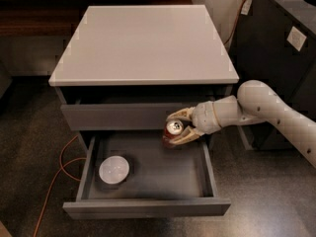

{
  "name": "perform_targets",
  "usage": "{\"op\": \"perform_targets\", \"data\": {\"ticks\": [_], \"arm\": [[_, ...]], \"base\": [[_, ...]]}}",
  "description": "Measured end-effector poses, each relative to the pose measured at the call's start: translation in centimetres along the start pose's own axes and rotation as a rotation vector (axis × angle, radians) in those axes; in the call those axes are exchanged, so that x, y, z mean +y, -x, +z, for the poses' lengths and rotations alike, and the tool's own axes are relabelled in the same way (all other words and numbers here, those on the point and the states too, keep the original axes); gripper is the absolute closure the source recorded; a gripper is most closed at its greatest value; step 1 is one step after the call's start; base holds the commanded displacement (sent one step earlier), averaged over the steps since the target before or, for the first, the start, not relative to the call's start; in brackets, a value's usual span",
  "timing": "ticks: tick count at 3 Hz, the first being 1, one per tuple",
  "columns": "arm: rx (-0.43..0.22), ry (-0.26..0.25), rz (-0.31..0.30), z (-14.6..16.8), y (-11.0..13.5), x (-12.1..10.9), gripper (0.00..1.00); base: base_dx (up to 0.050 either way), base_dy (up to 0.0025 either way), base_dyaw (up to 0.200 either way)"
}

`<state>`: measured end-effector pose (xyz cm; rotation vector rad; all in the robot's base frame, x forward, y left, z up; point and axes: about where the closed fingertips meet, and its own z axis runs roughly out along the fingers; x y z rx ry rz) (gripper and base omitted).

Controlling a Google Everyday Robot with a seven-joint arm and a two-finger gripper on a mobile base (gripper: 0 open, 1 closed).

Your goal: Pick coke can from middle drawer and place on counter

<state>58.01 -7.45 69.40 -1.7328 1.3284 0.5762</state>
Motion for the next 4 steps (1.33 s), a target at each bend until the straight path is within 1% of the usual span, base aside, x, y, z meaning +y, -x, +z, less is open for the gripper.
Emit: {"op": "perform_targets", "data": {"ticks": [1,2,3,4], "arm": [[-0.001,0.002,-0.001,-0.1,0.1,0.0,1.00],[-0.006,-0.003,0.019,-0.4,2.1,-0.2,1.00],[-0.002,-0.001,0.076,-1.5,8.5,-0.9,1.00],[0.010,0.015,0.100,-2.3,12.4,-1.5,1.00]], "base": [[0.000,0.00000,0.000],[0.000,0.00000,0.000],[0.000,0.00000,0.000],[0.000,0.00000,0.000]]}}
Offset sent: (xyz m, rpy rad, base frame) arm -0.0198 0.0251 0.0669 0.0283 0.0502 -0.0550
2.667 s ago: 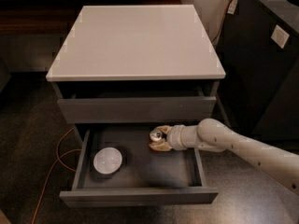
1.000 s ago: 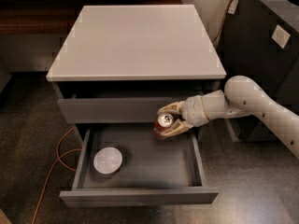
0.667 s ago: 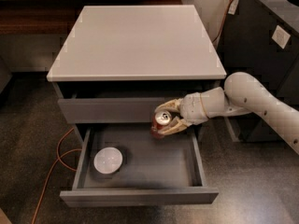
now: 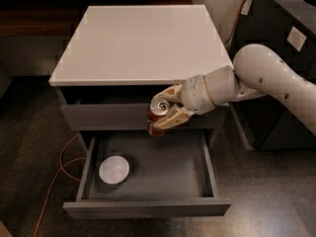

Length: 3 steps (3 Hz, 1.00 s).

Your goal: Pick coke can from middle drawer and place on counter

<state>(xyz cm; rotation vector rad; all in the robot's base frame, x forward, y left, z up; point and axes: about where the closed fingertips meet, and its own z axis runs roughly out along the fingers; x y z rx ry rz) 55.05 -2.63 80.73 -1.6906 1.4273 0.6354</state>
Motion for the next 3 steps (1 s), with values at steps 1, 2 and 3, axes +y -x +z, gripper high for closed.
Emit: {"op": "perform_targets", "data": {"ticks": [1,2,3], "arm": [[0.011,0.026,0.018,-0.9,2.8,-1.3,1.00],[0.027,0.044,0.009,-1.9,5.5,-3.1,1.00],[0.035,0.038,0.002,-3.2,7.2,-5.3,1.00]], "base": [[0.000,0.00000,0.000],[0.000,0.00000,0.000],[0.000,0.00000,0.000]]}}
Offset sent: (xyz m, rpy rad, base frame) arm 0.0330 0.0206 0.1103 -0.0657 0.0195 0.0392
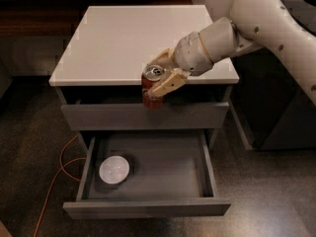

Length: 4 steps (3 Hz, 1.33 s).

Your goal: Pick coke can from middle drawer and place on counter

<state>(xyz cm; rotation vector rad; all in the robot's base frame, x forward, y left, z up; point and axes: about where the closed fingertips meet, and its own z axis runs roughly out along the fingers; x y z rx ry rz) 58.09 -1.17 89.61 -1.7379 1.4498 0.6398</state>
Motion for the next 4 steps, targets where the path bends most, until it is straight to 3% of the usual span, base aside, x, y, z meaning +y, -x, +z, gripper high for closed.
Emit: {"op": "perform_targets", "data": {"ticks": [1,2,3,4], "arm": [[-0.022,-0.055,0.015,-2.8,0.8,-4.5,1.00],[-0.028,-0.072,0.010,-3.4,1.1,-5.2,1.00],[-0.030,-0.072,0.019,-3.4,1.1,-5.4,1.00],[-0.055,-0.074,0.125,-3.5,1.0,-7.6,1.00]], "base": [[0.000,0.00000,0.000],[0.046,-0.00004,0.000],[0.000,0.00000,0.000],[0.000,0.00000,0.000]]}}
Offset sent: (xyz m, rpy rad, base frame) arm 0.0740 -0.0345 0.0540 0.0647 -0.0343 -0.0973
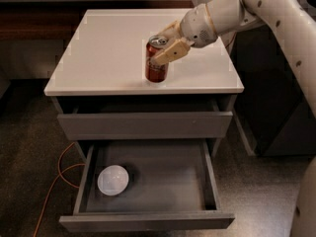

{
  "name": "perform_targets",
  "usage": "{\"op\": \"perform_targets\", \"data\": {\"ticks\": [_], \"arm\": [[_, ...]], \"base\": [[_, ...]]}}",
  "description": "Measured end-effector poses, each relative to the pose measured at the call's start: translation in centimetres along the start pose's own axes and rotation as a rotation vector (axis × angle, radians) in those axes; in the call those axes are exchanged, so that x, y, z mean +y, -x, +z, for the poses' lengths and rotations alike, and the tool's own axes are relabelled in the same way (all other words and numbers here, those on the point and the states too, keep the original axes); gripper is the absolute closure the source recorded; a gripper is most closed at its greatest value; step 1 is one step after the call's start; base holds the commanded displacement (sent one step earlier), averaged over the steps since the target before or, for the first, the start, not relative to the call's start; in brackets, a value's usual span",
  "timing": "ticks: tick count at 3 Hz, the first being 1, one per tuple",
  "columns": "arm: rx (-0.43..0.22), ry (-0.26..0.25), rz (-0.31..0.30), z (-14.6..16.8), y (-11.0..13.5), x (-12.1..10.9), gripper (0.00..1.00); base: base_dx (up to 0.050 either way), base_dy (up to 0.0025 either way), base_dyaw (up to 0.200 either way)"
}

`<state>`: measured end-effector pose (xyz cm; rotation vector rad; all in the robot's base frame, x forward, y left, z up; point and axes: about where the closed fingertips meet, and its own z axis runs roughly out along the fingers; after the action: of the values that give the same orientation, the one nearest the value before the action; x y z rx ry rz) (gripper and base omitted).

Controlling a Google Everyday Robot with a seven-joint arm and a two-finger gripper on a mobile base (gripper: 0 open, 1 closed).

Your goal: Pick coke can from middle drawer and place on counter

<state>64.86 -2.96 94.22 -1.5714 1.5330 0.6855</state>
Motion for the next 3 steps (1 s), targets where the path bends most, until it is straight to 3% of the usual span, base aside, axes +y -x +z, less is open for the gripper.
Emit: {"op": "perform_targets", "data": {"ticks": [1,2,3], "arm": [[-0.022,-0.006,0.119,0.0,-0.2,-2.3,1.00],[0.008,-0.015,0.186,0.1,-0.3,-3.9,1.00],[0.110,-0.046,0.221,0.8,-1.5,-5.3,1.00]], "base": [[0.000,0.00000,0.000],[0.000,0.00000,0.000],[0.000,0.00000,0.000]]}}
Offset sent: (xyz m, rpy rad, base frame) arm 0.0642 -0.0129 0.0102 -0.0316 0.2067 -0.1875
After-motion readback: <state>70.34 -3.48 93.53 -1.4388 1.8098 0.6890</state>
